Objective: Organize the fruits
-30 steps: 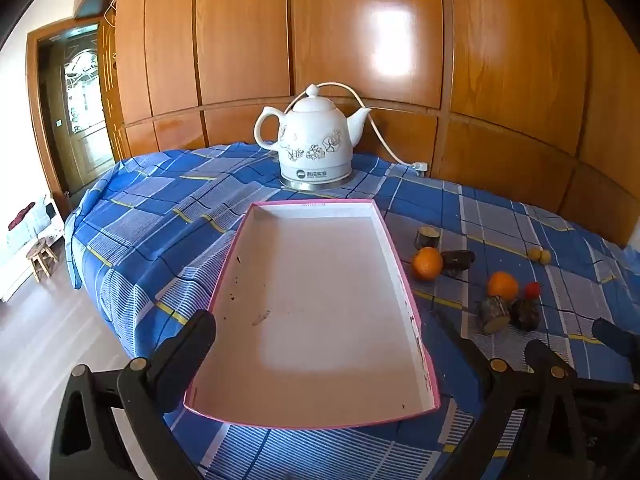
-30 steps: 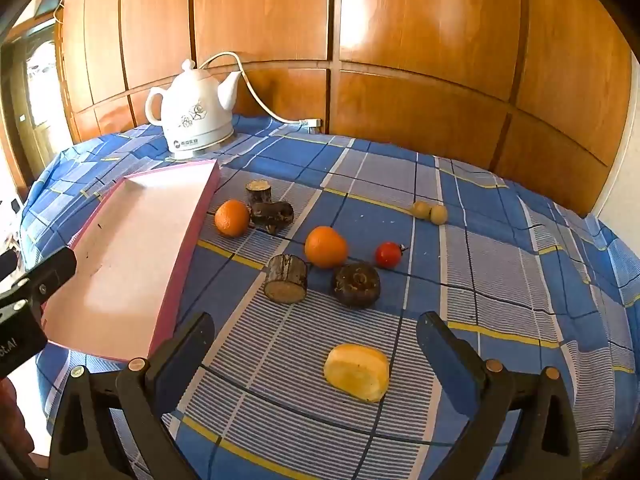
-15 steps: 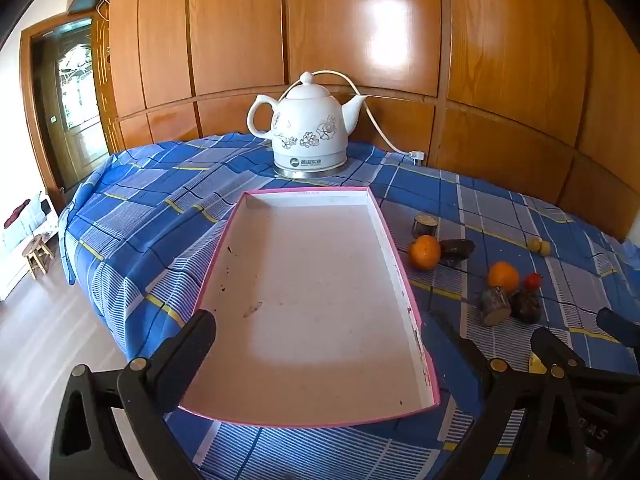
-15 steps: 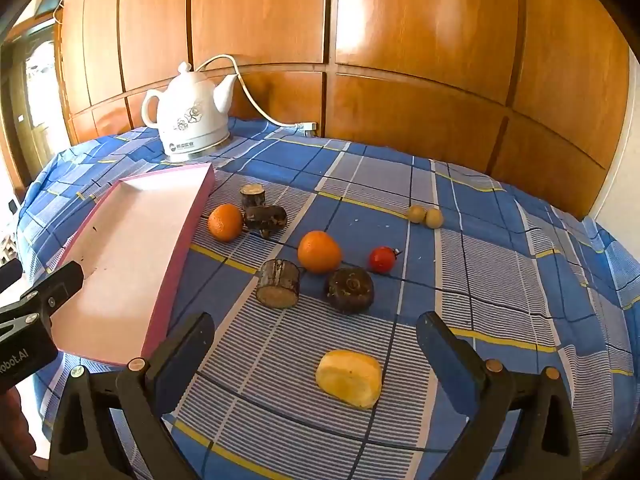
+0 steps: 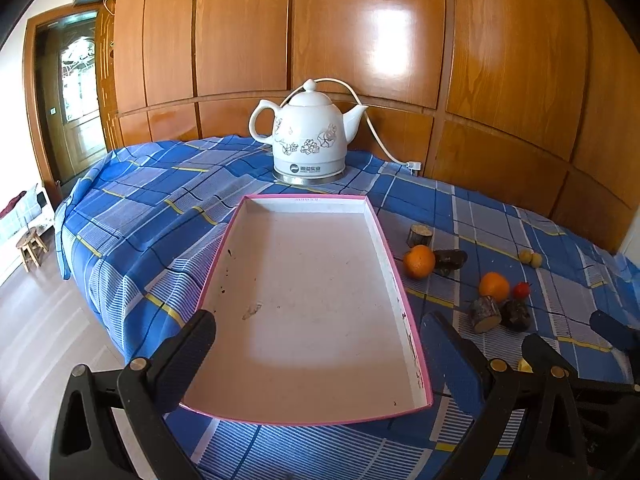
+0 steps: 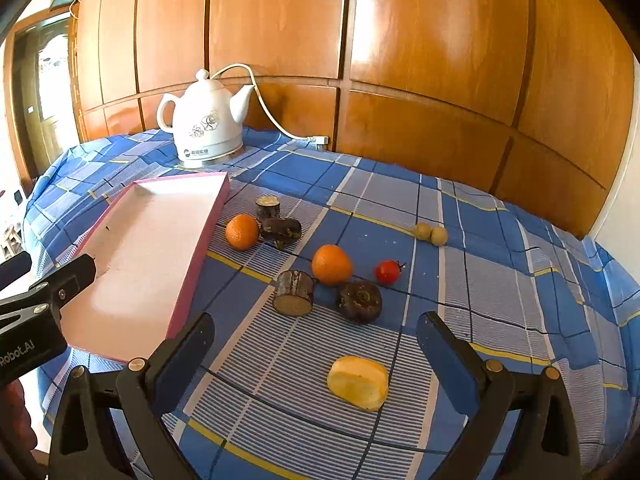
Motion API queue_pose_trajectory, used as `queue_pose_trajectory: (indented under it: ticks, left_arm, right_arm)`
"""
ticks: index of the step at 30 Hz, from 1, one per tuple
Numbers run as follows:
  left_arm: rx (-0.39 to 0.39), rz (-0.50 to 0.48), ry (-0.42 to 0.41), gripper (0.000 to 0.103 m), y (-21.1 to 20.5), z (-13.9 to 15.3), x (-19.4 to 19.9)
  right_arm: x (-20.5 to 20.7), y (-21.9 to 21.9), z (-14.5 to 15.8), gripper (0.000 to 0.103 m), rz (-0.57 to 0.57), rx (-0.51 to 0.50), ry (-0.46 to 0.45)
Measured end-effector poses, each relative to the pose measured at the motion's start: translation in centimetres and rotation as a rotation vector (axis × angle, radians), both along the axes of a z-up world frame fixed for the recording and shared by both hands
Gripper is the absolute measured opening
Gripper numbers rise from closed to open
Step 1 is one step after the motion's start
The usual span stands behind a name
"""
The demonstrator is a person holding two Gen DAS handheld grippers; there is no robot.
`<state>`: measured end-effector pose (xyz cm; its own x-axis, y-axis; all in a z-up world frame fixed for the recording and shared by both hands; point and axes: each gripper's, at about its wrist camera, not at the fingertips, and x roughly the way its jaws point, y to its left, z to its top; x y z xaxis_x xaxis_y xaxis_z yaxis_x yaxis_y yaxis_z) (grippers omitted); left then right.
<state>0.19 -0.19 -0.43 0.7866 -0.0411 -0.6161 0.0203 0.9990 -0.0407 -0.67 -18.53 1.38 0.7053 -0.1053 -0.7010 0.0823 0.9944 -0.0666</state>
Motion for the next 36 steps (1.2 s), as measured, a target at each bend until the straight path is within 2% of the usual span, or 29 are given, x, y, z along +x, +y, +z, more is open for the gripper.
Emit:
queue_pose_trajectory:
  ticks: [9,36]
  left_arm:
    - [0.001,-0.001,-0.018,0.103,-0.1,0.4,-0.4]
    - [0.018,-0.028,-0.007,0.103,-1.0,0.4,-0.7]
  right_arm:
    - [-0.3,0.1,0.2,0.103,0.007,-0.001,-0.014]
    - [-0.9,-0.7,0.7,0.103,-0.002,0.016,-0.041]
